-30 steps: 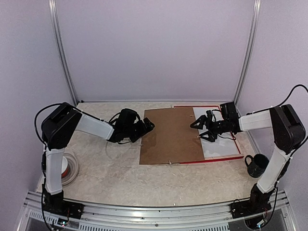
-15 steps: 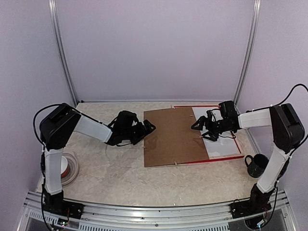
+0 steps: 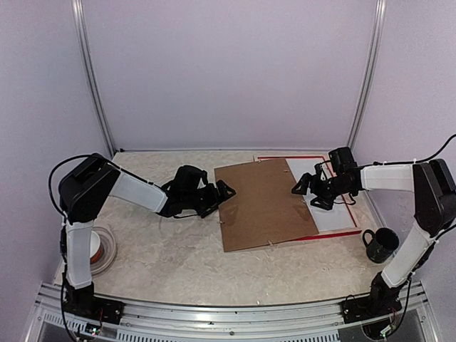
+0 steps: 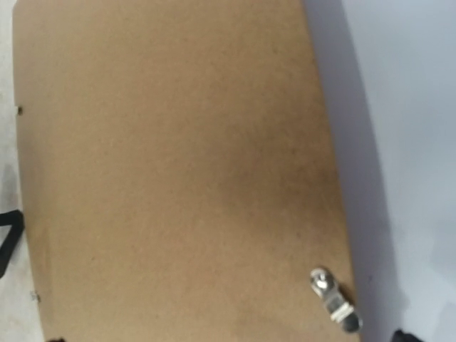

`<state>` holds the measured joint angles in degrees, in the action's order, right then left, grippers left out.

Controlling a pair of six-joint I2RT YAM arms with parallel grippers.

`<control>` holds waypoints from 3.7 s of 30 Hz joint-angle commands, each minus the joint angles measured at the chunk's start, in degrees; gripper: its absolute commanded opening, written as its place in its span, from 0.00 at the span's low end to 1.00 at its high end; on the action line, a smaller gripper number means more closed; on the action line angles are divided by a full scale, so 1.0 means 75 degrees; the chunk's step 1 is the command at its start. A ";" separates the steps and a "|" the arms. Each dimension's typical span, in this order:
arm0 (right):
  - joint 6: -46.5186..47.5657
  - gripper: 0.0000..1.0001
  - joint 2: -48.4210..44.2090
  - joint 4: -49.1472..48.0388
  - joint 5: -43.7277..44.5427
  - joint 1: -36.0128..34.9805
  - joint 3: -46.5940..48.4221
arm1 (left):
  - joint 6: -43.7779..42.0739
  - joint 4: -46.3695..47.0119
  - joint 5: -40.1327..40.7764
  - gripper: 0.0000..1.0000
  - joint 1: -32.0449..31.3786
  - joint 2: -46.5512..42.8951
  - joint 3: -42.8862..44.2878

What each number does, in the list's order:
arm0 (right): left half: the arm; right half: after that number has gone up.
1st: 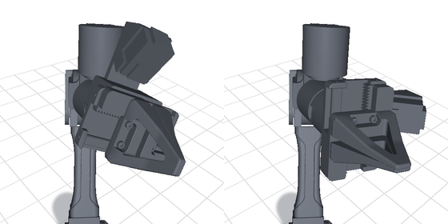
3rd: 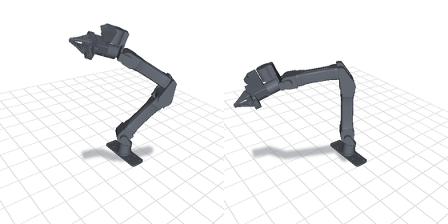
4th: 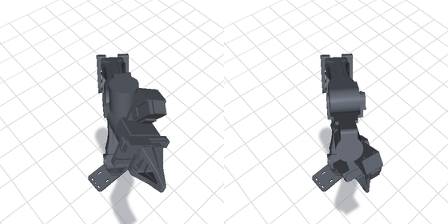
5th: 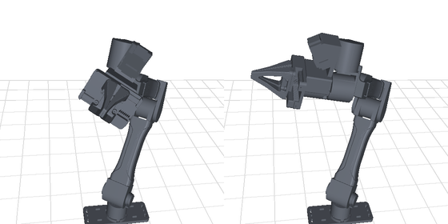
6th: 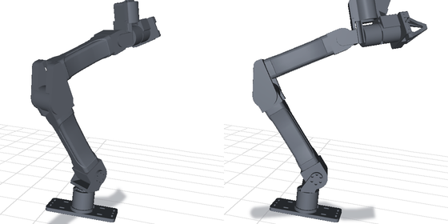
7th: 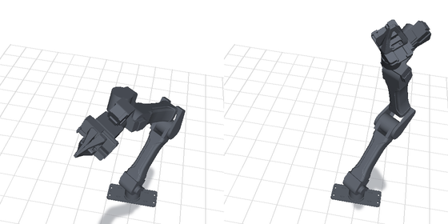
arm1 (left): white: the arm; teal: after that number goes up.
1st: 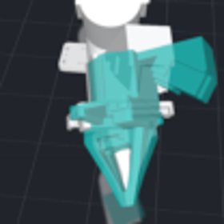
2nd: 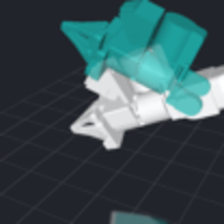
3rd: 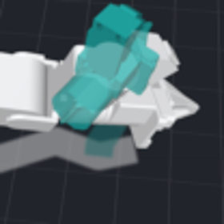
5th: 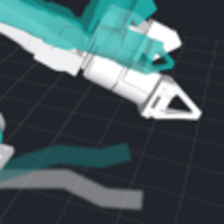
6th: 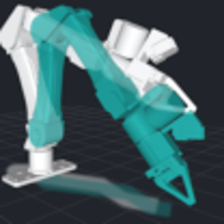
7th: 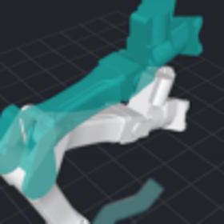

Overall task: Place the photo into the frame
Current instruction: Move the frame body to the center of the board.

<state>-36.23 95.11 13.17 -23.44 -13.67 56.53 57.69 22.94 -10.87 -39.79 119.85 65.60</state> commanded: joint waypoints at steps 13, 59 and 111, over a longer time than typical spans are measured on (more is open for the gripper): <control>0.0629 0.99 0.0719 0.0372 0.0396 -0.0039 0.0967 | 0.0121 -0.1276 -0.0310 0.99 -0.0098 0.0133 -0.0218; 0.0293 0.99 0.1292 0.2030 0.2698 0.1047 0.2680 | 0.0156 -0.1084 -0.0461 0.99 0.0206 -0.0074 -0.0128; 0.0486 0.99 0.2653 0.0073 0.0022 -0.0204 0.2522 | 0.0420 -0.3333 0.2504 0.99 0.2085 -0.3010 -0.3232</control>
<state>-31.16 116.64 12.49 -22.15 -12.62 76.18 59.57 6.15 4.23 -26.81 98.91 46.98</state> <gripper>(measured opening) 0.991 0.989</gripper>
